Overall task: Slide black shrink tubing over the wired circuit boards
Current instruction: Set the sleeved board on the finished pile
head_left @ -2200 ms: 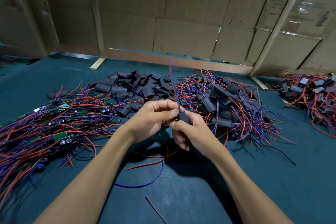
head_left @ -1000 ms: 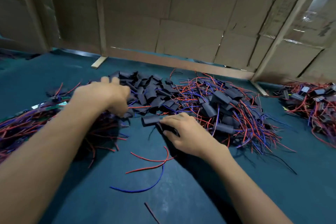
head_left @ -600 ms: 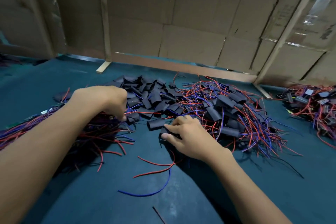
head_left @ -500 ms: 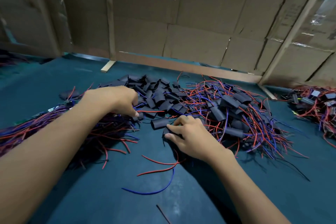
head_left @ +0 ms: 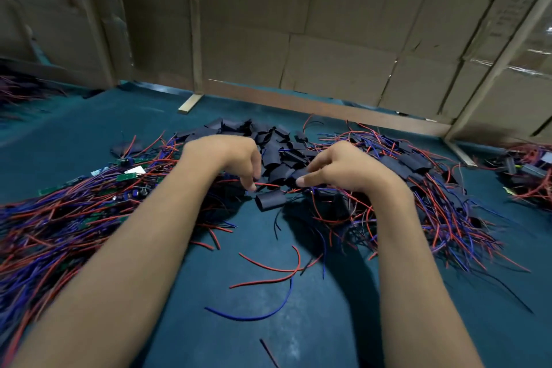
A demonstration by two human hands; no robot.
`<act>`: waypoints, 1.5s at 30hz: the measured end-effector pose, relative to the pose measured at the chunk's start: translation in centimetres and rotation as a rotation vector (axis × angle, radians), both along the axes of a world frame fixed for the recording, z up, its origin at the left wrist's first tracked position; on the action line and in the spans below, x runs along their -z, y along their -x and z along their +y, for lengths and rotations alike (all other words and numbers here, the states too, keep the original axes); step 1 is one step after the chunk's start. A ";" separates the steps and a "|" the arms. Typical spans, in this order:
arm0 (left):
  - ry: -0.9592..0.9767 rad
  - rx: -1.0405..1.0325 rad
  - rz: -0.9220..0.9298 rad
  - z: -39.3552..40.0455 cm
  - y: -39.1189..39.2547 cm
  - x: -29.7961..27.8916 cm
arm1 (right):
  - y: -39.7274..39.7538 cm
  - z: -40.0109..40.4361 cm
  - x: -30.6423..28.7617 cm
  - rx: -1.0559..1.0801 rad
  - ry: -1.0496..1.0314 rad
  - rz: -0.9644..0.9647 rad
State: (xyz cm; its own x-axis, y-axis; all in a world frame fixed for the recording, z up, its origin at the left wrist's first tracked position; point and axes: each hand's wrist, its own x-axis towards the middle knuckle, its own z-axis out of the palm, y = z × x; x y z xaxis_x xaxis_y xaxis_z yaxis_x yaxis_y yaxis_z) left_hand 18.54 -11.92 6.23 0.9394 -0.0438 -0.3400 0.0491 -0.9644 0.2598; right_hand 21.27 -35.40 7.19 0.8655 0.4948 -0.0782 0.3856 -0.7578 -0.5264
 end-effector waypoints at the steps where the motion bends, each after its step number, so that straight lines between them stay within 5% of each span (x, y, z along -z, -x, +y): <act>1: -0.010 -0.004 0.020 -0.4 -0.1 0.3 | -0.2 -0.4 -0.2 0.003 -0.016 0.014; 10: -0.012 -0.040 0.074 -1.5 -1.1 1.1 | 0.4 -0.4 -0.9 -0.108 -0.108 -0.047; 19: -0.088 0.010 0.102 -1.1 -0.9 0.7 | 0.9 -0.1 -0.9 -0.101 0.010 -0.063; 27: 0.375 0.105 -0.251 0.2 0.5 -2.2 | 1.1 0.6 -0.9 -0.070 -0.093 -0.128; 33: 0.878 0.128 -0.545 -1.1 2.1 -4.7 | 1.6 0.2 -1.0 -0.115 -0.461 0.077; 37: 0.967 0.137 -0.674 -2.1 2.2 -5.2 | 2.1 0.5 -1.1 -0.233 -0.581 0.183; 45: 1.029 0.152 -0.588 -3.1 1.6 -4.2 | 2.2 0.3 -1.4 -0.254 -0.776 0.359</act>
